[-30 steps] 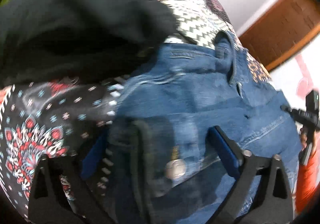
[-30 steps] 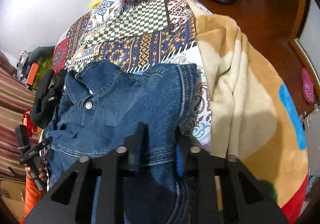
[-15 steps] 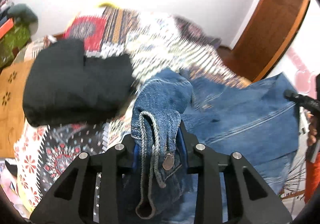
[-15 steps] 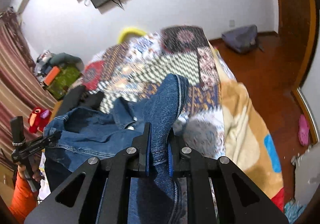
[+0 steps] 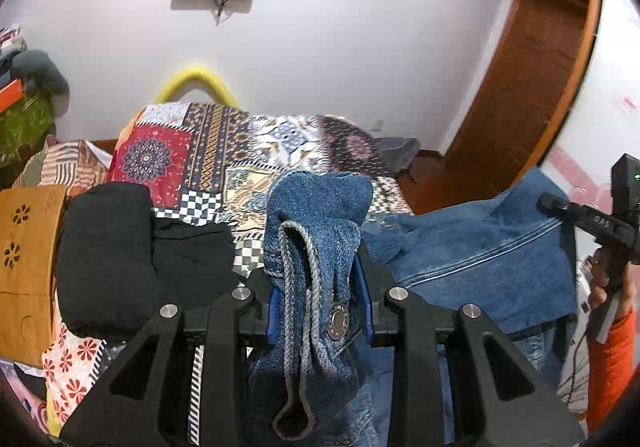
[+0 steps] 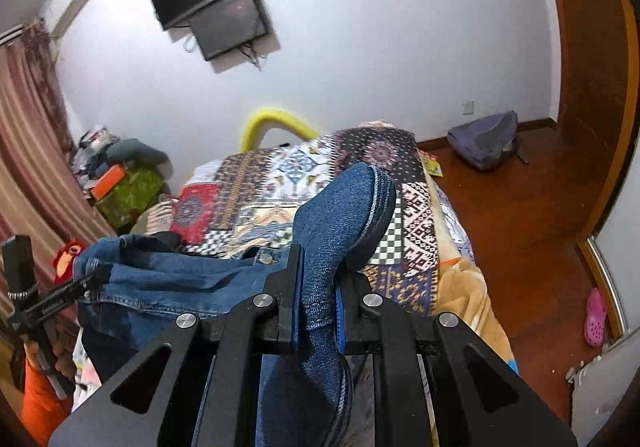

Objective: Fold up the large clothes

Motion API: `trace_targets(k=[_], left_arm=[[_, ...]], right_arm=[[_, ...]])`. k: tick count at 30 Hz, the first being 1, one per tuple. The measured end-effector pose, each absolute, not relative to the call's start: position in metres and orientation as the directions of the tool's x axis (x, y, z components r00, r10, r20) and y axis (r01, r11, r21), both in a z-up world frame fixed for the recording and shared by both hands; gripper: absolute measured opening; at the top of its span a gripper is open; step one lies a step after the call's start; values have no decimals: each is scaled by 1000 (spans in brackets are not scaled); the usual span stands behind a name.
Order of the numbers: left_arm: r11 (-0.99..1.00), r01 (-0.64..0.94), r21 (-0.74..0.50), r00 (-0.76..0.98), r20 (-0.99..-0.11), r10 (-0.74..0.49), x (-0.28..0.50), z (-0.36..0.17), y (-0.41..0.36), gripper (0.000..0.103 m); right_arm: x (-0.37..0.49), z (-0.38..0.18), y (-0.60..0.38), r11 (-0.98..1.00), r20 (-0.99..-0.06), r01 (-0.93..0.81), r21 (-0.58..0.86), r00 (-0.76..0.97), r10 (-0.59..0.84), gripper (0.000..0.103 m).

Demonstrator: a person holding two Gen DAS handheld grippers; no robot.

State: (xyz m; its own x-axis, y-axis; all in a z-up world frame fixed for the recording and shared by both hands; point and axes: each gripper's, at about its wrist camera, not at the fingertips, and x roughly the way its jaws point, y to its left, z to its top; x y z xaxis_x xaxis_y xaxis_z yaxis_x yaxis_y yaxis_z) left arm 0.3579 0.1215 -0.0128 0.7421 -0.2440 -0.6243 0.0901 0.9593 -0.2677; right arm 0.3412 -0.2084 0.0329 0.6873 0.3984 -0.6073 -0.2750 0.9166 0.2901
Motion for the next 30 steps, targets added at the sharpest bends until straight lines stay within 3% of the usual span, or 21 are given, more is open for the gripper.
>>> trace_targets(k=[9,13,18,27,30], left_arm=[[988,-49,-147,547,-831,-96,456,-152,134,31],[987,-90,-135,513,-856,-71,472,-193,146,37],[999,-29,24,528,-849,36,471,-196,124,44],[997,-21,68,522,-850,69,444,-173,118,54],[998,-13,69,546,-835,65,424,-154,119,57]], right_arm=[[423,-101,-211,977,-821,-118,179,529,214,11],[438,-155,-221,981,-875,-77,177,444,193,12],[435,-157,-208,990,-882,-108,87,455,127,15],[399,-116,-224,986,-860,-121,116,484,161,26],[376,-93,-226,982,-839,-142,124,514,180,41]])
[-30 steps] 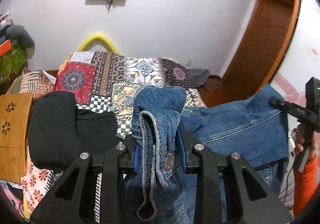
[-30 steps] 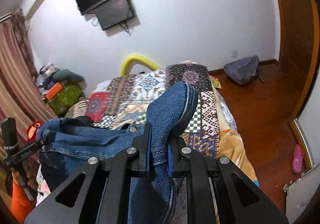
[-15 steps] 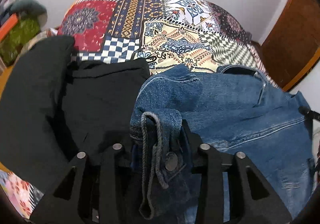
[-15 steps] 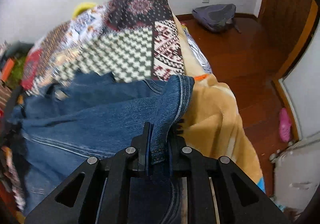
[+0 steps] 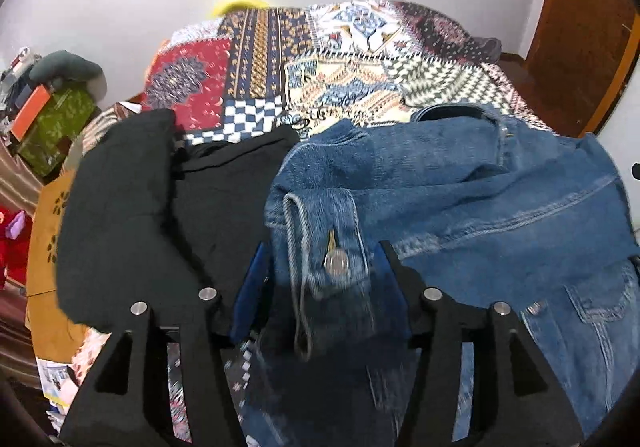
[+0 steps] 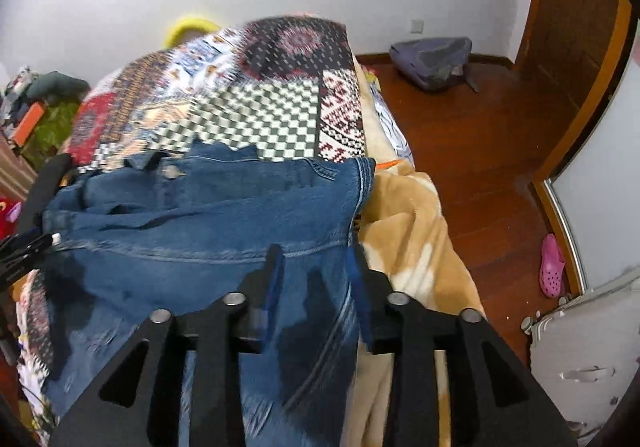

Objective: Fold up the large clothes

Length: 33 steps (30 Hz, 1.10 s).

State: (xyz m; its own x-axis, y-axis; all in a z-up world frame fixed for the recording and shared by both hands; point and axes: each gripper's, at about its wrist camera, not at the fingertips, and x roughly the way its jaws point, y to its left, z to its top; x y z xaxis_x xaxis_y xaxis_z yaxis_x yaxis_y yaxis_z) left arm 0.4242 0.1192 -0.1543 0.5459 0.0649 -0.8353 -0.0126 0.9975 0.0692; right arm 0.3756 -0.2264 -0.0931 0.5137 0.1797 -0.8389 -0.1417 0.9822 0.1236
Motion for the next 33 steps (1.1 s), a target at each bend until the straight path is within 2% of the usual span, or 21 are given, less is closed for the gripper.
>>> trace_targets(k=[1,5,7,9,13,20,29,33], left_arm=[[997,-11,70,554,-830,65,418,-149,119,60],[997,4,82,589,-805,64,385,-125,117,68],[997,15,76,594,-803,52,368,-116,115,74],[997,11,72,593,-803,52,354,-111,114,81],[998,31,53,600,-800,24,321,-104,111,88],[998,65,-17,563,-825,-51,272,-120,112,89],[993,-31,-115,456,-886,-88,242,-173,134,89],[982,-100,-161,438,-893,-102,231,-186,147,89]], right_arm=[[370,-87,-226,981,-831,-146,124,525,183,46],[336,-60,-222,978,-791,-180,104,582,191,52],[318,-51,-220,977,-779,-189,96,597,192,68],[304,-45,-219,978,-769,-190,83,612,184,74],[277,-40,-213,970,-760,-233,64,618,199,74],[235,-54,-214,962,-769,-262,81,597,227,74],[198,-104,-225,957,-836,-187,221,470,285,74],[183,-117,-233,935,-831,-137,328,428,355,74]])
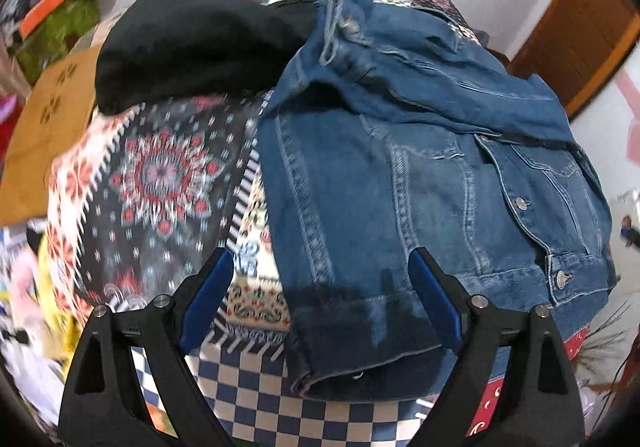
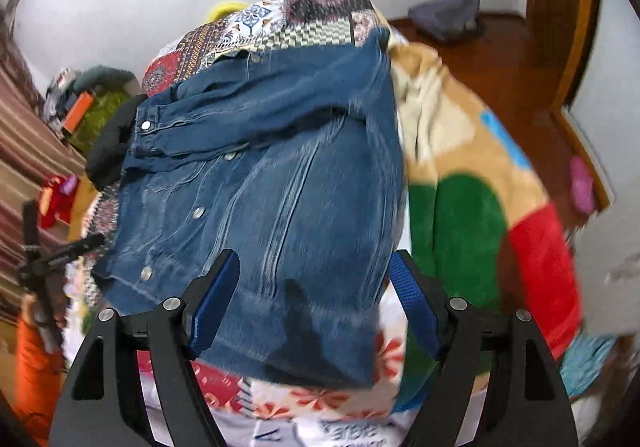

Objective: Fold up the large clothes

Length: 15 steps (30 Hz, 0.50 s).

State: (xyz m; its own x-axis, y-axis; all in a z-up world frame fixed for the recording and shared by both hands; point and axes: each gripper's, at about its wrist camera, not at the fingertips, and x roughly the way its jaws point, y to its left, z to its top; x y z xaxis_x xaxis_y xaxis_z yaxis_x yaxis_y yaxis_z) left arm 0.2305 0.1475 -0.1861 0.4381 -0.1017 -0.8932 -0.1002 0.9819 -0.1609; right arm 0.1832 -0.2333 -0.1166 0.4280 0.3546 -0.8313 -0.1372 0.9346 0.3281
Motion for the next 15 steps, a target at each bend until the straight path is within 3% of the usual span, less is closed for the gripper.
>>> trace_targets(k=[15], left_arm=[[910,-147,-388,374,-874,-312,196,-225,148,88]], right_arm=[[175,-163,-230,898,-831,-95,430,347,435,73]])
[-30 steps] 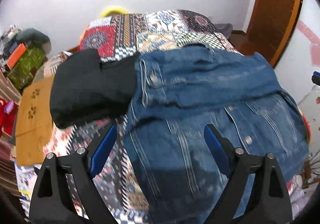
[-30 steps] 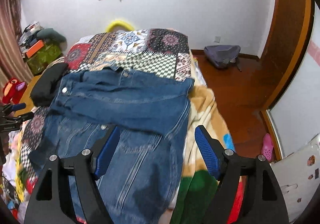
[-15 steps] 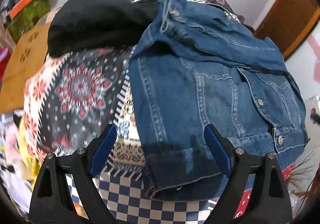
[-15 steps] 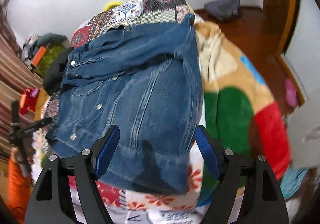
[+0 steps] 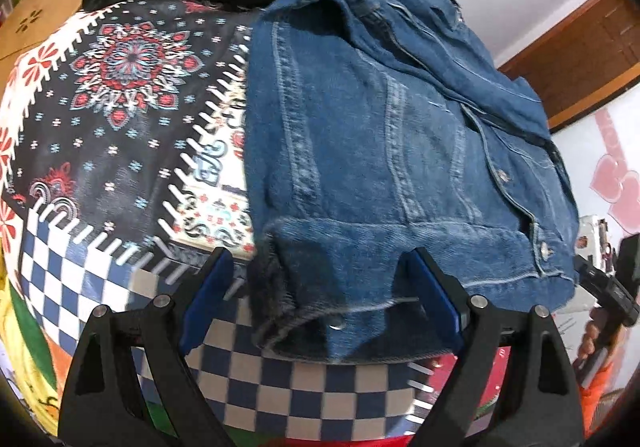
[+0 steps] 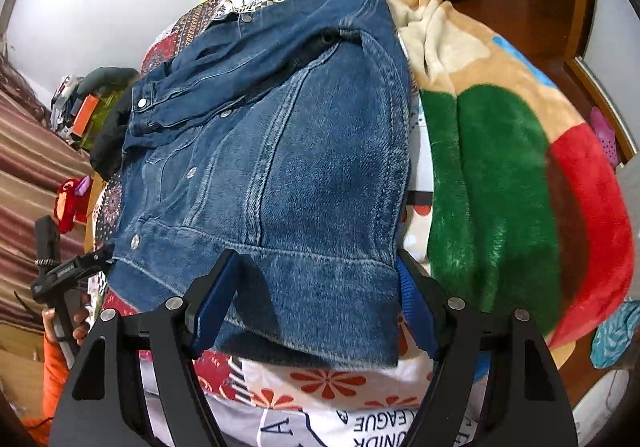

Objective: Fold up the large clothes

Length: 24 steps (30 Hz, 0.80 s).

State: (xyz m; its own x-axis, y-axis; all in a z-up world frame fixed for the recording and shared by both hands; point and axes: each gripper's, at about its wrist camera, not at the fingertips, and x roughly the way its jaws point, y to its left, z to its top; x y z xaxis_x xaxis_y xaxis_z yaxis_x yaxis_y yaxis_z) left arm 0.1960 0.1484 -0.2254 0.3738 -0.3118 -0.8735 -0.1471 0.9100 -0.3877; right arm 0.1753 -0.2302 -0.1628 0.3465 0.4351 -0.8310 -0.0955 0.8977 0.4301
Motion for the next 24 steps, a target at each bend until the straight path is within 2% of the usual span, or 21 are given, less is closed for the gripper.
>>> trace_targets(k=[3,5,7,8,10,11,13,15,18,24], left_arm=[[915,-115,-387,377,-869,-320,195,-222,135,88],[921,-110,-374,383,-871,-308,196,-220,132,86],[918,-120,-378,393,-867,-306,197,-218,133,76],[918,-122,-378,396,-866,-304,199,-217,136,72],[920,-116,-374,411,-861,-298,198,-212,139,55],[922,-105,-373,418,-858,-299,196,-209,142,50],[916,-85,-391,437,-841,-318,193,-201,146,29],[897,-72,-437,460,-812,-359,192,-192,151,15],[865,-48,-500,509,-757,-409,194,-169,159,11],[858,29,-512,623,-662,-417,213,-104,154,9]], right_arm=[[179,-164,-232,895,-824,-77,440,362,436,70],[179,-161,-231,906,-831,-70,418,374,412,60],[177,-155,-229,924,-839,-74,376,396,373,37],[176,-151,-230,925,-837,-87,369,402,372,33],[173,-145,-230,923,-828,-110,369,413,380,23],[172,-142,-230,918,-817,-124,376,422,392,20],[171,-136,-230,905,-796,-131,405,438,419,16],[173,-126,-228,890,-766,-149,431,460,448,15],[178,-103,-225,868,-715,-188,460,501,488,14],[206,-62,-216,864,-656,-248,438,569,496,14]])
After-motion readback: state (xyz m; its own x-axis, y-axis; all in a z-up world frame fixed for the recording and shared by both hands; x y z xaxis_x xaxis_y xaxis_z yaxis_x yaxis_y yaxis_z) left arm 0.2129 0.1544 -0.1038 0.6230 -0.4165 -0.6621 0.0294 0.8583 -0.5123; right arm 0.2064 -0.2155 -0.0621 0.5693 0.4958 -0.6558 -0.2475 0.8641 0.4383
